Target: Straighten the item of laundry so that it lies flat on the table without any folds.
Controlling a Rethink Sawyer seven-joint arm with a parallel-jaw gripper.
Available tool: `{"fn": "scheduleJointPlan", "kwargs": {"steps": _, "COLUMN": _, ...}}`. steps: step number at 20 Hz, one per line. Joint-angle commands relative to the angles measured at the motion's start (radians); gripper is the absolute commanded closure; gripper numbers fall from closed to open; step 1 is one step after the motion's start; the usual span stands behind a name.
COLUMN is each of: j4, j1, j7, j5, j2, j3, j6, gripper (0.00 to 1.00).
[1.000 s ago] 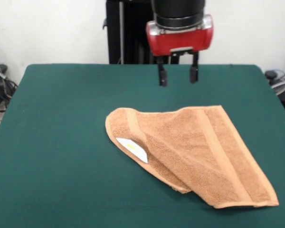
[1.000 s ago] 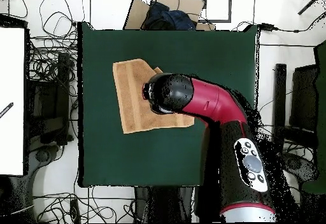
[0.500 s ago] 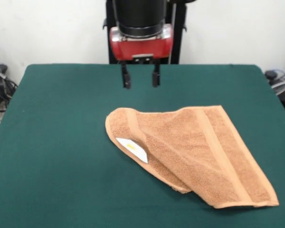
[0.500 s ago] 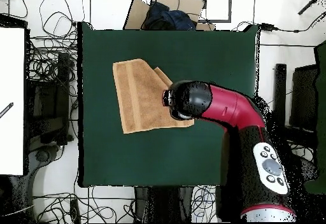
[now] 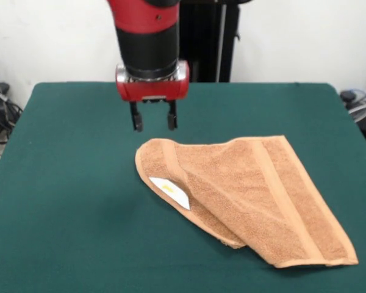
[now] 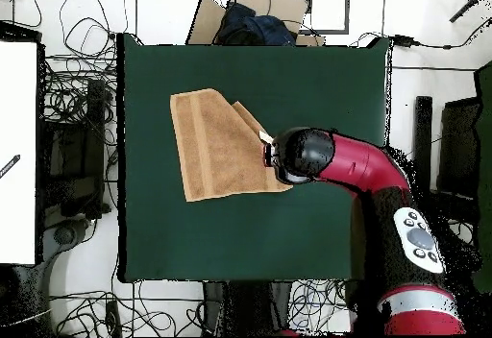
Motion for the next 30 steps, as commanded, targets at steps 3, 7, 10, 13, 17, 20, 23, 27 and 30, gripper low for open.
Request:
{"fn": "scheduleJointPlan", "kwargs": {"steps": 3, "j4": -0.036, "j1": 0.001, "j7": 0.027, "j5": -0.062, "j2": 0.085, "j3": 0.039, "j6": -0.051, "gripper": 0.0}}
{"fn": "scheduleJointPlan", "kwargs": {"steps": 7, "j4": -0.076, "j1": 0.019, "j7": 0.046, "j5": -0.051, "j2": 0.094, "j3": 0.029, "j6": -0.012, "gripper": 0.0}}
{"fn": "scheduleJointPlan", "kwargs": {"steps": 10, "j4": -0.119, "j1": 0.036, "j7": 0.061, "j5": -0.043, "j2": 0.112, "j3": 0.025, "j6": 0.011, "gripper": 0.0}}
{"fn": "scheduleJointPlan", "kwargs": {"steps": 13, "j4": -0.17, "j1": 0.053, "j7": 0.073, "j5": -0.032, "j2": 0.138, "j3": 0.022, "j6": 0.037, "gripper": 0.0}}
{"fn": "scheduleJointPlan", "kwargs": {"steps": 17, "j4": -0.202, "j1": 0.07, "j7": 0.091, "j5": -0.02, "j2": 0.15, "j3": 0.016, "j6": 0.054, "gripper": 0.0}}
{"fn": "scheduleJointPlan", "kwargs": {"steps": 20, "j4": -0.257, "j1": 0.083, "j7": 0.089, "j5": -0.021, "j2": 0.177, "j3": 0.016, "j6": 0.05, "gripper": 0.0}}
{"fn": "scheduleJointPlan", "kwargs": {"steps": 23, "j4": -0.32, "j1": 0.096, "j7": 0.085, "j5": -0.019, "j2": 0.204, "j3": 0.01, "j6": 0.083, "gripper": 0.0}}
{"fn": "scheduleJointPlan", "kwargs": {"steps": 27, "j4": -0.319, "j1": 0.106, "j7": 0.096, "j5": -0.01, "j2": 0.205, "j3": 0.008, "j6": 0.082, "gripper": 0.0}}
{"fn": "scheduleJointPlan", "kwargs": {"steps": 30, "j4": -0.266, "j1": 0.104, "j7": 0.11, "j5": -0.007, "j2": 0.19, "j3": 0.006, "j6": 0.042, "gripper": 0.0}}
